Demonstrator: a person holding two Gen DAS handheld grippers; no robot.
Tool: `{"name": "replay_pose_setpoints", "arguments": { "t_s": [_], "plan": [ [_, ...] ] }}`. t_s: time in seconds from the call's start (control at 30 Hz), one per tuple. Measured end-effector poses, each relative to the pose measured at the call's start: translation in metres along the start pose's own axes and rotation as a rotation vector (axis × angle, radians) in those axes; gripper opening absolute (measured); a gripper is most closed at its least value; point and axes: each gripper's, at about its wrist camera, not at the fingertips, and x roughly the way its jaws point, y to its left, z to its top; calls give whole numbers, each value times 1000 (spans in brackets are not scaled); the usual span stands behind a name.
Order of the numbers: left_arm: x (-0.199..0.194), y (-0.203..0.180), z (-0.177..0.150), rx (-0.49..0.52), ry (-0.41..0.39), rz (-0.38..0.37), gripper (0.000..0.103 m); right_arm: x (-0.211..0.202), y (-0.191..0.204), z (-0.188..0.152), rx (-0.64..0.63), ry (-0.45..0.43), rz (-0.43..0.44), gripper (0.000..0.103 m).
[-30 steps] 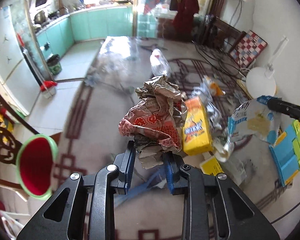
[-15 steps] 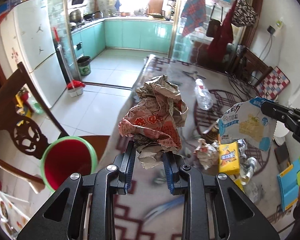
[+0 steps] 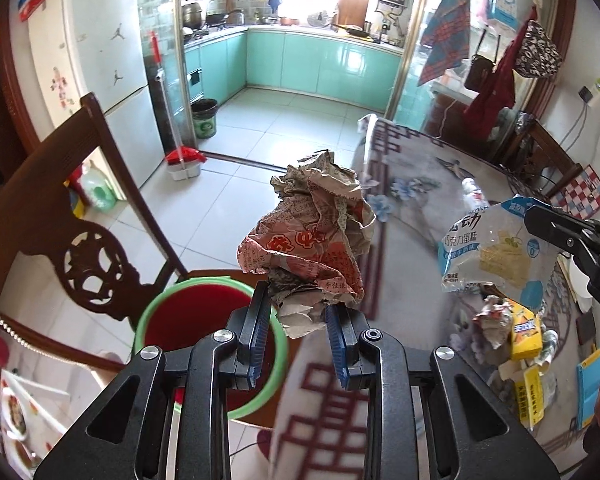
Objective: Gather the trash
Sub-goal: 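Carry paper and wrapper with both tools over the red bucket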
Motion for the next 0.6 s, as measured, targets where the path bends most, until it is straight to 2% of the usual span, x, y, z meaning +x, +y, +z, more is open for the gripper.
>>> {"name": "replay_pose_setpoints", "arguments": {
  "t_s": [0.33, 0.6],
  "plan": [
    [12, 66, -8, -74, 48, 58, 26, 56, 68, 12, -56, 75, 103, 3],
    [21, 103, -16, -105, 74, 95, 26, 98, 98, 8, -51, 147, 195, 3]
  ]
}}
